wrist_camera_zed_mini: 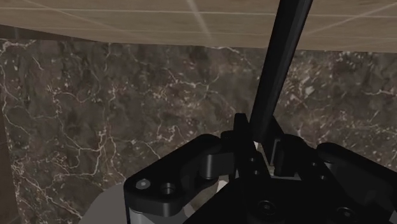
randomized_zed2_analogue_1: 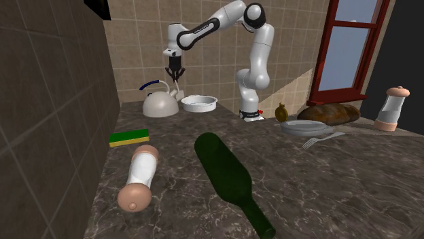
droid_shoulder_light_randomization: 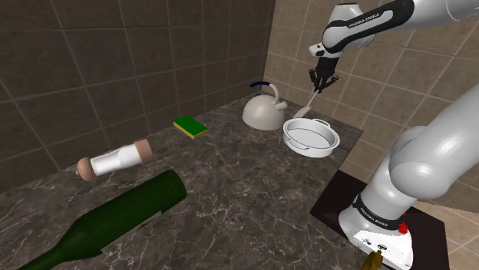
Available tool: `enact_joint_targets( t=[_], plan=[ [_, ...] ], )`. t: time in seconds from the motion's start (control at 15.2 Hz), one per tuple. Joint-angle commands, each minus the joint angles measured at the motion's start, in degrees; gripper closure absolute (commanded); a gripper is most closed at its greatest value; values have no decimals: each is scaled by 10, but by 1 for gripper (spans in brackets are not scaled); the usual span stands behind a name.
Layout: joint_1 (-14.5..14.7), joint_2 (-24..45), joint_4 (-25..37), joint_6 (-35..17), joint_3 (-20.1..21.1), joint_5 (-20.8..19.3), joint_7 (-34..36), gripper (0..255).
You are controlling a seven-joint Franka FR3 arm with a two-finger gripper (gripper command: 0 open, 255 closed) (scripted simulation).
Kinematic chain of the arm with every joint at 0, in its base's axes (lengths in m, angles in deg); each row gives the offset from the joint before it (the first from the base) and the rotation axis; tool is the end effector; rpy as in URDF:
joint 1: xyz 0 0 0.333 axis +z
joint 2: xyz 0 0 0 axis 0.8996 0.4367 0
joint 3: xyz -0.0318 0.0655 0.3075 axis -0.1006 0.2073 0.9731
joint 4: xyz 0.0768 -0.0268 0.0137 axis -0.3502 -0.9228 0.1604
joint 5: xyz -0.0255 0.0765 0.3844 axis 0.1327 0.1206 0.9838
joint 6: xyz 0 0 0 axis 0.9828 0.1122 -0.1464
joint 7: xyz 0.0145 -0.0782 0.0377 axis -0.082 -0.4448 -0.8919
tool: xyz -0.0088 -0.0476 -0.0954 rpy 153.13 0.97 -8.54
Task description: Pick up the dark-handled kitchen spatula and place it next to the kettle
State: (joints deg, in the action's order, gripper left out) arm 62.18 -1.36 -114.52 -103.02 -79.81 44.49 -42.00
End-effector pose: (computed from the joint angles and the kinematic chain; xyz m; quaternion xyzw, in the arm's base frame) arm 0.3769 -0.3212 0.4606 0.7248 0.6843 -0.0426 0.0679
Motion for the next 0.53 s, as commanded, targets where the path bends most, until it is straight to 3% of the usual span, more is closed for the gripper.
enact_joint_targets(
  t=[0.0,0.46],
  plan=[
    [0,7,-11,-17,-3,1,0,255],
    [1,34,-44,-75,-15,7,-2,255]
  ],
)
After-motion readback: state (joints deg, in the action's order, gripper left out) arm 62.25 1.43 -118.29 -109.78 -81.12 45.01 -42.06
